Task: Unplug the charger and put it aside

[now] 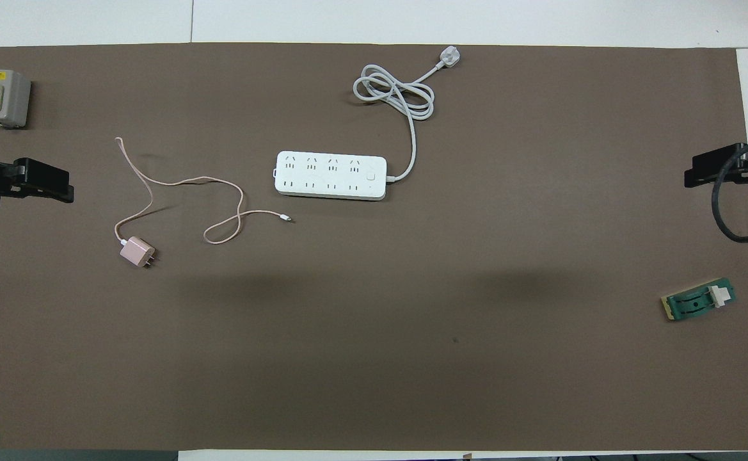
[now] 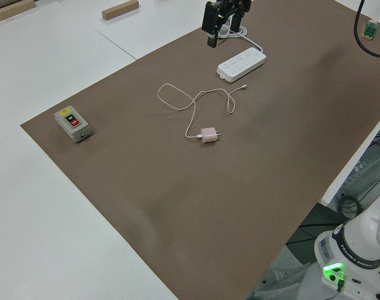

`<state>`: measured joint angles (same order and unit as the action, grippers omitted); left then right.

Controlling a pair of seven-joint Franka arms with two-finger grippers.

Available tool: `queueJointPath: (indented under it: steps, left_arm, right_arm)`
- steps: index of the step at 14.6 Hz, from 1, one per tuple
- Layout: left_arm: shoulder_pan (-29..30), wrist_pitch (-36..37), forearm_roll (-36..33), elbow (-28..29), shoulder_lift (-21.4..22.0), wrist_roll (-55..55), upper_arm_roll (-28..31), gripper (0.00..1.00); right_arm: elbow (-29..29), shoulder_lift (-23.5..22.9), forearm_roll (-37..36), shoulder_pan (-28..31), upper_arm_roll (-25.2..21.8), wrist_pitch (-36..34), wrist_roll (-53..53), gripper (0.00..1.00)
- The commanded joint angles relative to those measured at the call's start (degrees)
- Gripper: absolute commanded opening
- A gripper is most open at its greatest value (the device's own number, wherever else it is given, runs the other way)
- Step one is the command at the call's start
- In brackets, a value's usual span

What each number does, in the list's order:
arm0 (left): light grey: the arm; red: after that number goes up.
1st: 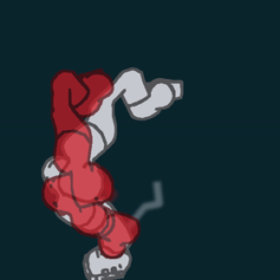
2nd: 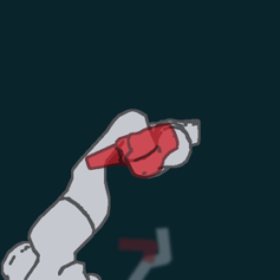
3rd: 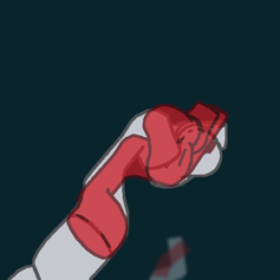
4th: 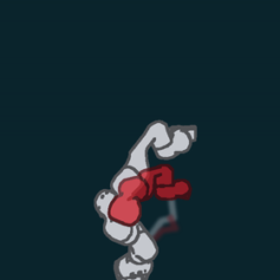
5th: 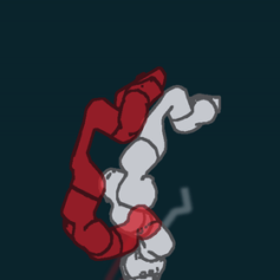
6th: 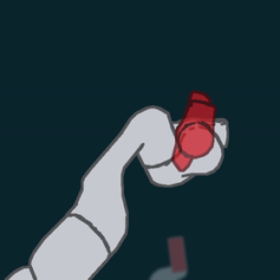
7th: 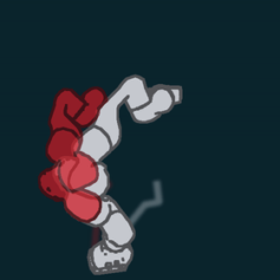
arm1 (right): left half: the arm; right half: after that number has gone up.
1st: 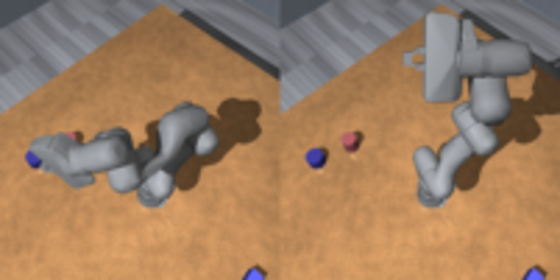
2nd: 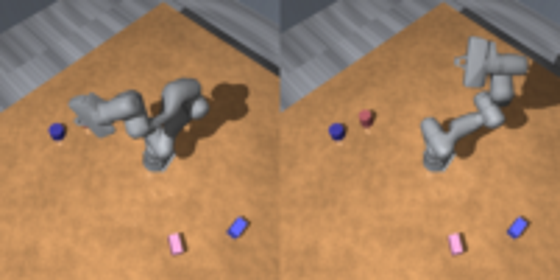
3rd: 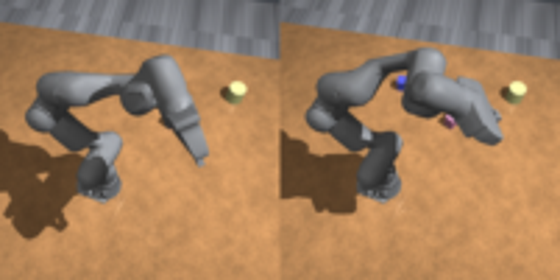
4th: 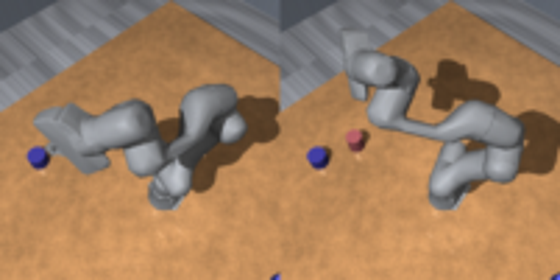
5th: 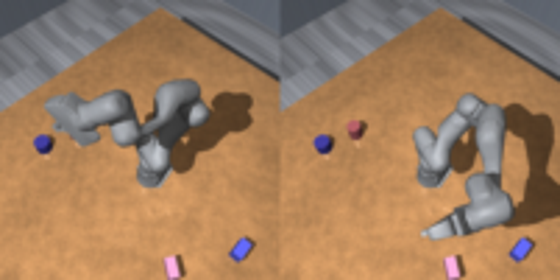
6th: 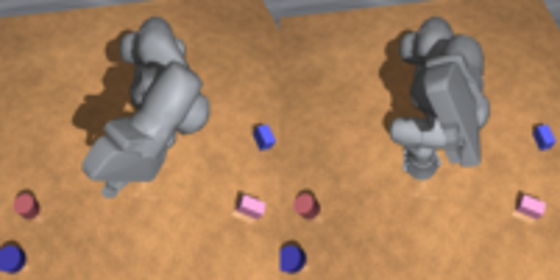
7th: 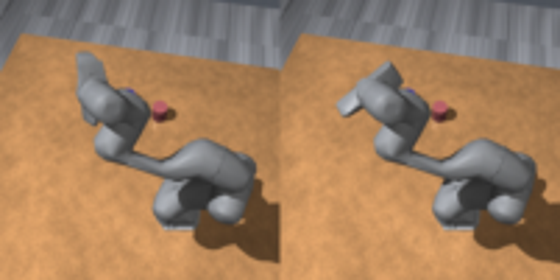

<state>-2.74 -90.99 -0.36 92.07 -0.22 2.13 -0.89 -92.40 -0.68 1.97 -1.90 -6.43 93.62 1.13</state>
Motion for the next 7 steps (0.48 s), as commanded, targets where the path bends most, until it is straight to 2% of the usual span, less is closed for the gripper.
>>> queueJointPath:
  steps: [1,7]
  left_arm:
    - [-0.5,0.3,0.8,0.3,0.3,-0.8,0.6,1.0]
    - [-0.6,0.3,0.7,0.2,0.3,-0.8,0.6,1.0]
  right_arm:
    - [-0.2,0.2,-1.3,0.1,0.0,-0.7,-0.9,1.0]
    - [-0.1,0.2,-1.2,0.3,-0.2,-0.5,-0.9,1.0]
